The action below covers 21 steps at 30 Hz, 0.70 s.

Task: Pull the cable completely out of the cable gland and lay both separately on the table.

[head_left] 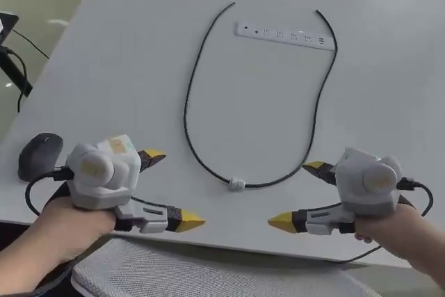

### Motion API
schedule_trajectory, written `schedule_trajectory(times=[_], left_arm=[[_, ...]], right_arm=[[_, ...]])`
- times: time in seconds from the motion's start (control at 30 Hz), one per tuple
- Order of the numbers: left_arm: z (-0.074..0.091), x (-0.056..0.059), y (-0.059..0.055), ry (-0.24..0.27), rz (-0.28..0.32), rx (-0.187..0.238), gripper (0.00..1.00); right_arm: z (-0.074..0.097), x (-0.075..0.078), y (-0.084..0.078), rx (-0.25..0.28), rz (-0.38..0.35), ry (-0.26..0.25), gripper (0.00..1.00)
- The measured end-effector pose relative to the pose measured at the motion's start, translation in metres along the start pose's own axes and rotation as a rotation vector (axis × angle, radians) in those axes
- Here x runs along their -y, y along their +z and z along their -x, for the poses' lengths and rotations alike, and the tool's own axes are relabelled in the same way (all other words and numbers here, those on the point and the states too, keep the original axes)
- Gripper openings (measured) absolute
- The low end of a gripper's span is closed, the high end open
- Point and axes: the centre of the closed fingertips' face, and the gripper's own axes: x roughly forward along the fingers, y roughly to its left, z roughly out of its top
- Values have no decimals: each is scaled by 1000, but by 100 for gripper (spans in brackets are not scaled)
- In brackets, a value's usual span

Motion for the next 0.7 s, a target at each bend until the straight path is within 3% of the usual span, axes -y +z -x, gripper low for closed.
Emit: schedule_trajectory(times=[0.23, 0.7], left_arm=[[-1, 2, -3, 0, -2, 3, 90], [2, 0, -10, 14, 0, -2, 87]], right_arm=[[-16, -3, 9, -29, 67, 36, 81], [-43, 1, 10, -126, 140, 73, 64]])
